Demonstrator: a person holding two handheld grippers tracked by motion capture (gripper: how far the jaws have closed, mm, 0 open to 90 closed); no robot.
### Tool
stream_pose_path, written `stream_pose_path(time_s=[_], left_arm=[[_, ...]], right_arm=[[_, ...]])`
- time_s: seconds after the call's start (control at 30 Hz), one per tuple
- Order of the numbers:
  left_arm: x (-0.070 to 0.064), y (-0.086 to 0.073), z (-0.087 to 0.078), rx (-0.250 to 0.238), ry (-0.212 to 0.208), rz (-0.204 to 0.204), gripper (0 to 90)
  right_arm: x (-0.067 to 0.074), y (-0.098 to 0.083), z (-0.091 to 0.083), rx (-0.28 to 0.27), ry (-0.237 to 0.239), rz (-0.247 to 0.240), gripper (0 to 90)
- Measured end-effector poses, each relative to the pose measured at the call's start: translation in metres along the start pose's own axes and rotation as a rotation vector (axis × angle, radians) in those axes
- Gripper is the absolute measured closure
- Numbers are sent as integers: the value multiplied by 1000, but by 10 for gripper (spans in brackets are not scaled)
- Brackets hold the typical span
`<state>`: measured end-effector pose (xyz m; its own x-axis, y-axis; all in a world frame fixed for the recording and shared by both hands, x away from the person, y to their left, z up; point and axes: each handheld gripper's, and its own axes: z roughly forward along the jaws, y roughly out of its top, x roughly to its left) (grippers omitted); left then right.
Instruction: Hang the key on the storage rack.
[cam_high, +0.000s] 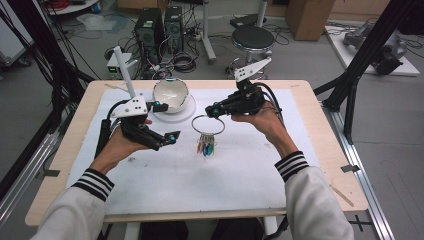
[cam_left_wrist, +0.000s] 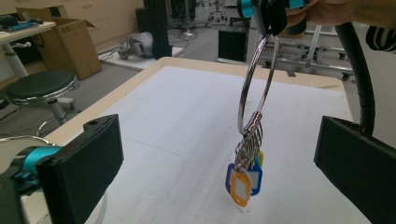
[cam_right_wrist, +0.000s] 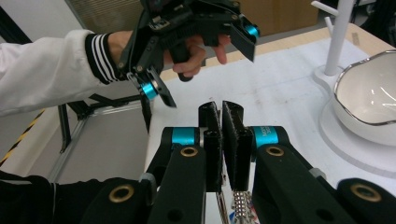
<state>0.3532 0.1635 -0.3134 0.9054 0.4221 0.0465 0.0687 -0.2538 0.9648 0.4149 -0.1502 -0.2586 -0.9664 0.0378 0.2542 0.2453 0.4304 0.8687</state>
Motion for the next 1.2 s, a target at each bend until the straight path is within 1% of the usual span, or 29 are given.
stream_pose_path(time_s=[0.1, 0.17, 0.2, 0.23, 0.27, 0.3, 0.33, 0.37, 0.43, 0.47, 0.53, 0.57, 0.6, 0.63, 0.67, 0.7, 0.77, 0.8, 0.83, 0.93, 1.0, 1.03, 1.07, 1.2], left_arm=[[-3, 0, 6, 2, -15, 4, 17], [-4, 0, 9, 4, -28, 9, 17], [-5, 1, 11, 4, -40, 9, 17], [-6, 1, 13, 6, -50, 12, 18], [-6, 1, 15, 9, -60, 18, 18], [-8, 1, 16, 7, -68, 16, 21], [-8, 1, 17, 11, -82, 19, 27], [-9, 1, 18, 10, -95, 14, 28], [-10, 2, 19, 9, -105, 18, 44], [-10, 3, 18, 7, -114, 17, 83], [-10, 4, 16, -1, -122, 26, 134], [-10, 4, 15, -4, -123, 25, 164], [-9, 4, 14, -8, -131, 27, 205], [-9, 4, 13, -14, -129, 33, 244], [-9, 5, 12, -18, -121, 32, 268], [-9, 5, 11, -22, -121, 31, 303], [-10, 5, 10, -23, -107, 39, 356], [-10, 5, 11, -21, -99, 41, 391], [-10, 5, 11, -21, -98, 40, 421], [-9, 5, 11, -19, -104, 38, 485], [-9, 5, 12, -16, -102, 38, 501], [-9, 4, 13, -15, -104, 36, 548], [-10, 4, 13, -11, -105, 36, 548], [-10, 4, 14, -9, -117, 29, 609]], right_arm=[[1, 1, 4, -4, 7, -13, 880], [4, 2, 6, 4, 11, -7, 880], [5, 3, 7, 3, 17, -17, 880], [6, 4, 9, 5, 17, -13, 880], [6, 4, 10, 4, 21, -21, 880], [7, 5, 11, 10, 21, -18, 880], [7, 5, 12, 6, 22, -26, 880], [8, 6, 12, 2, 24, -31, 880], [8, 6, 12, 0, 26, -28, 880], [9, 6, 12, 4, 31, -18, 880], [9, 7, 14, 3, 30, -33, 880], [10, 7, 14, 10, 36, -25, 880], [10, 7, 15, 10, 32, -26, 880], [10, 7, 15, 10, 37, -30, 879], [10, 7, 16, 8, 37, -33, 879], [10, 7, 16, 8, 33, -31, 879], [10, 7, 16, 4, 33, -41, 880], [10, 8, 16, 4, 35, -38, 879], [11, 8, 16, 6, 44, -41, 879], [12, 8, 16, 5, 37, -40, 879], [12, 8, 16, 2, 41, -46, 879], [12, 8, 15, 4, 41, -49, 879], [12, 8, 15, 4, 41, -49, 879], [12, 8, 15, 3, 43, -53, 879]])
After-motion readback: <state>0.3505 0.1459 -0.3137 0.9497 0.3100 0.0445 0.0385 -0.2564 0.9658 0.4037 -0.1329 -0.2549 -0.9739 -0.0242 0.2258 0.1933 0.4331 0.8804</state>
